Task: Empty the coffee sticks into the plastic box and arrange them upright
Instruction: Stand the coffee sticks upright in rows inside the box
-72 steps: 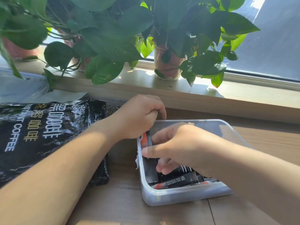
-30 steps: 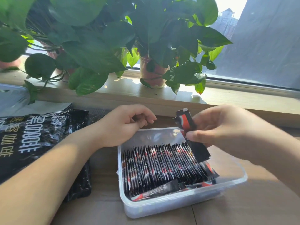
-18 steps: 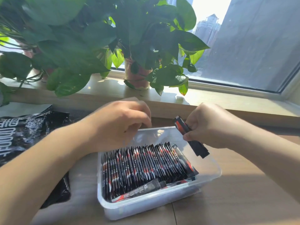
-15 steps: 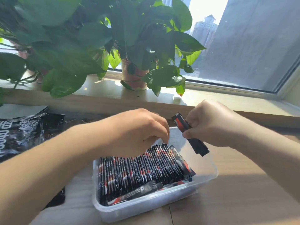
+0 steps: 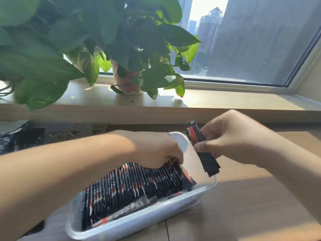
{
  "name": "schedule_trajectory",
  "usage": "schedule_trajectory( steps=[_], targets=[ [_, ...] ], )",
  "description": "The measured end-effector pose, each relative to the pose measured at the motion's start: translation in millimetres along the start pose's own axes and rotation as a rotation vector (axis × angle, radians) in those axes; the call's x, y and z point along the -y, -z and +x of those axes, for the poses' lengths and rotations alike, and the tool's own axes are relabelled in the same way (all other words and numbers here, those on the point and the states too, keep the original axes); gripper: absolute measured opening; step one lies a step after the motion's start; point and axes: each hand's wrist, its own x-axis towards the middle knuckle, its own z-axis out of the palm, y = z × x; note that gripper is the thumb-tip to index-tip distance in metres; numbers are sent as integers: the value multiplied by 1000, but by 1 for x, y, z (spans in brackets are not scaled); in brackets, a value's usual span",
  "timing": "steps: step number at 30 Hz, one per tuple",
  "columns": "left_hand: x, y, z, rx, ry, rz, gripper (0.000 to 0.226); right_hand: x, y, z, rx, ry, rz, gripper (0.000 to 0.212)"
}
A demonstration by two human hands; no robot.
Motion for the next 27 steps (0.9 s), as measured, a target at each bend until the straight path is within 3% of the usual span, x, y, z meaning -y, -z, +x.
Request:
schedule_trajectory(
  steps=[8,14,17,20,21,24,27],
  targets=[
    [-6,-7,9,66,-28,46,52,-16,-8,5,6,-48,191,11],
    [-9,2,7,33,-55,91,37,-18,-10,5,-4,-38,213,9],
    [-11,0,3,50,6,172,45,-18,-10,4,-1,-28,195,6],
    [-14,-2,1,79,-38,358,29,-17,-11,2,15,-7,152,4],
    [-16,-1,-1,106,-30,371,32,-16,-12,2,19,-1,133,3],
    [-22,-3,-11,145,64,351,74,-12,-15,1,-24,34,14,4],
    [-15,-5,-19,106,38,244,74,-1,-21,3,-93,75,-221,15]
  ],
)
